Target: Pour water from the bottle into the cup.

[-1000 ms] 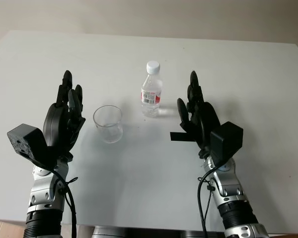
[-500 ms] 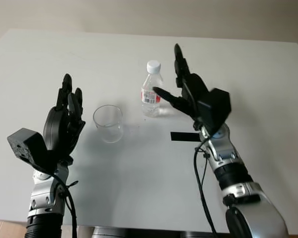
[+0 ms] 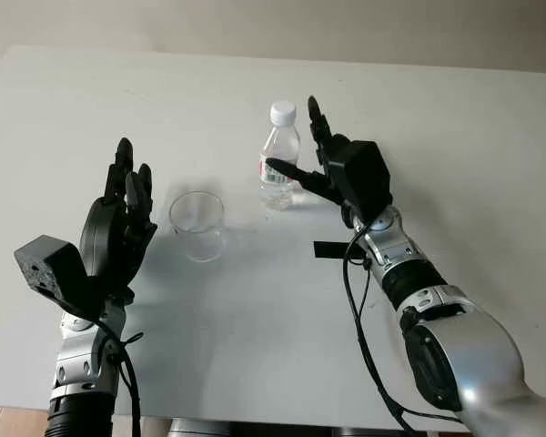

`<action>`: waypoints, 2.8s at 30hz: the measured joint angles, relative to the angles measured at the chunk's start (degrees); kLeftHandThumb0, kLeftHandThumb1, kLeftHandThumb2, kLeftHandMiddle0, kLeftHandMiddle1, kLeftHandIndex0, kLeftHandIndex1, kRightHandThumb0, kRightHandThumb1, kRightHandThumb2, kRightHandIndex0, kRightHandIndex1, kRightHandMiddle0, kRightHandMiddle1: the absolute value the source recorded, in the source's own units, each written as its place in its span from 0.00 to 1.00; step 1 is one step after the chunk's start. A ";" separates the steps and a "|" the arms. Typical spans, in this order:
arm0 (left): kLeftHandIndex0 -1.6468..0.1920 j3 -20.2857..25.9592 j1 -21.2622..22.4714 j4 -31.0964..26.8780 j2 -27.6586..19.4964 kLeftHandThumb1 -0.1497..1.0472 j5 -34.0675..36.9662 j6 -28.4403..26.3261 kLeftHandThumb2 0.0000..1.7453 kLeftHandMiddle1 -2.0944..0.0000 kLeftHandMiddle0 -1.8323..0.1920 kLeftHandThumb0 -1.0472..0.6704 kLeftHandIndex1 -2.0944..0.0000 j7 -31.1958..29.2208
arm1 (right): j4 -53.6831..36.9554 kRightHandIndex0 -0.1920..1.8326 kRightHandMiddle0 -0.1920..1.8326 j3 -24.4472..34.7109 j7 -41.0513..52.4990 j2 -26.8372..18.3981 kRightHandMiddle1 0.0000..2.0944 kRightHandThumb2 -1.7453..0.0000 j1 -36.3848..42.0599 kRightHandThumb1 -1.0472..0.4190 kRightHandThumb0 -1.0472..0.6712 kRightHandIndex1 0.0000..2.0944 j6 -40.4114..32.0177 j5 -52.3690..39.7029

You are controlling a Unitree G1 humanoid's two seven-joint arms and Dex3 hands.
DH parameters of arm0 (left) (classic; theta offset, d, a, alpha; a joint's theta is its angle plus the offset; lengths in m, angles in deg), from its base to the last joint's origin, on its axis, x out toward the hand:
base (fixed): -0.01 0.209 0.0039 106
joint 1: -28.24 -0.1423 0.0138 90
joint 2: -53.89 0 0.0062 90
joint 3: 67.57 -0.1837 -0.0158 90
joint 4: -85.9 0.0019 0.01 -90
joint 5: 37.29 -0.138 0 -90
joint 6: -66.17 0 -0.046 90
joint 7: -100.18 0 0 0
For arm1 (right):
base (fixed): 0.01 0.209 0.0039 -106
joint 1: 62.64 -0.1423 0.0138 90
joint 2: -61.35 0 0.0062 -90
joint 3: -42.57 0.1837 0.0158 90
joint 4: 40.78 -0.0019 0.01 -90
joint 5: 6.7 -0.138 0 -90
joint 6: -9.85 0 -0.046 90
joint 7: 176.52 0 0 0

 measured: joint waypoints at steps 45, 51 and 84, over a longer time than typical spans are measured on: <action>0.97 -0.12 -0.49 -0.79 0.60 1.00 -0.19 0.07 0.40 0.97 0.94 0.15 0.97 1.03 | 5.80 0.16 0.21 0.99 -9.74 7.17 0.11 0.97 -6.20 0.12 0.28 0.08 -4.40 0.37; 0.96 -0.10 -1.08 -1.07 0.60 1.00 -0.57 0.08 0.41 0.97 0.94 0.15 0.97 1.29 | 6.31 0.06 0.09 2.47 -11.75 7.91 0.81 0.97 -6.61 0.11 0.34 0.77 -5.54 -0.62; 0.96 -0.23 -1.25 -1.88 0.62 1.00 -0.73 -0.24 0.41 0.97 0.94 0.16 0.97 1.85 | 6.47 0.50 0.44 -3.34 -10.02 5.62 1.00 0.93 -7.29 0.00 0.45 1.00 -3.44 7.39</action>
